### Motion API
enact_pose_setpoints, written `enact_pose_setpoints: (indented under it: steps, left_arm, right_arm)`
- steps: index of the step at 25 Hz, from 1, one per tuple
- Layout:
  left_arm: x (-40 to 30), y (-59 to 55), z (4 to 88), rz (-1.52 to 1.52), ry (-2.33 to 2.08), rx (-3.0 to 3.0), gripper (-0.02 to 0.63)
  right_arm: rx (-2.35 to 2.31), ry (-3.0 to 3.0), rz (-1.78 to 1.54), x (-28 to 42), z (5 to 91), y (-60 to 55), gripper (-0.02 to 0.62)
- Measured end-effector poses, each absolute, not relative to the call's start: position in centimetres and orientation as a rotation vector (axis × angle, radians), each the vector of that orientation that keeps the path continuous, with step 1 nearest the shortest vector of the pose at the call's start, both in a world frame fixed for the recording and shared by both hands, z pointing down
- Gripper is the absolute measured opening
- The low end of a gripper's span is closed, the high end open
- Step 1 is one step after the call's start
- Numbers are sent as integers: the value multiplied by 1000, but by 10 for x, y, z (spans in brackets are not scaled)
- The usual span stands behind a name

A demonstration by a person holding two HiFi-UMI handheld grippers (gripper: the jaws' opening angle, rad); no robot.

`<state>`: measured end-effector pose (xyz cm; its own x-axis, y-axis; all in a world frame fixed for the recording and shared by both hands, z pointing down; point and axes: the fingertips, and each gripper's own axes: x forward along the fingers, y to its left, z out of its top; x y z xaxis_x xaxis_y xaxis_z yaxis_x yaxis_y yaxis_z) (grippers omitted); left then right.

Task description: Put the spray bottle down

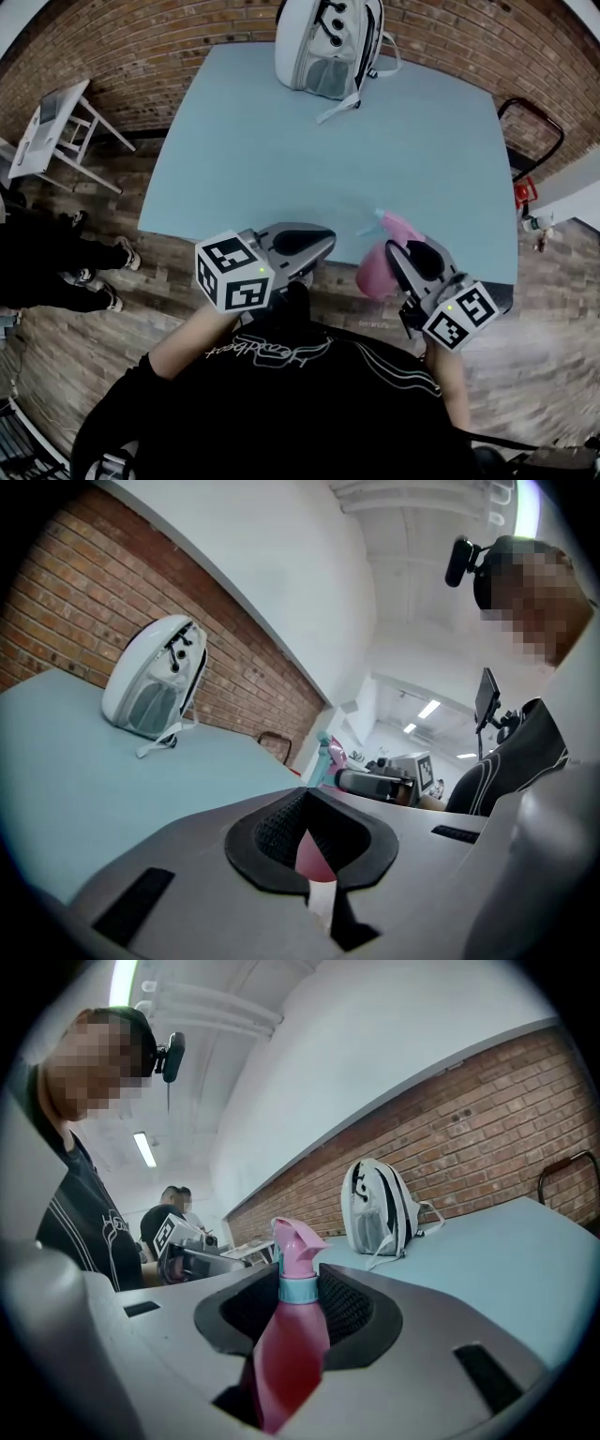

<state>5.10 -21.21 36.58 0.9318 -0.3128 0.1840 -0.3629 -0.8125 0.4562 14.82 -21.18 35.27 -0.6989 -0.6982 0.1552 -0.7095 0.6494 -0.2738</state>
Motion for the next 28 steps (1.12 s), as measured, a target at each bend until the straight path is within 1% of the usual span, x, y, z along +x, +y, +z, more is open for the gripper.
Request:
enact_pose_setpoints:
  steps: [10,18,28]
  left_arm:
    - [46,-275,390,174,-463,2527,8]
    - [43,-304,400,178,-453,2495,8]
    - [37,-332,406,165,-471,2476,8]
  right_arm:
    - [1208,-2803,520,143,376,-279,132]
    - [1172,-2822,419,134,378,-319,131]
    - [1189,-2852,196,125,371,-362,130]
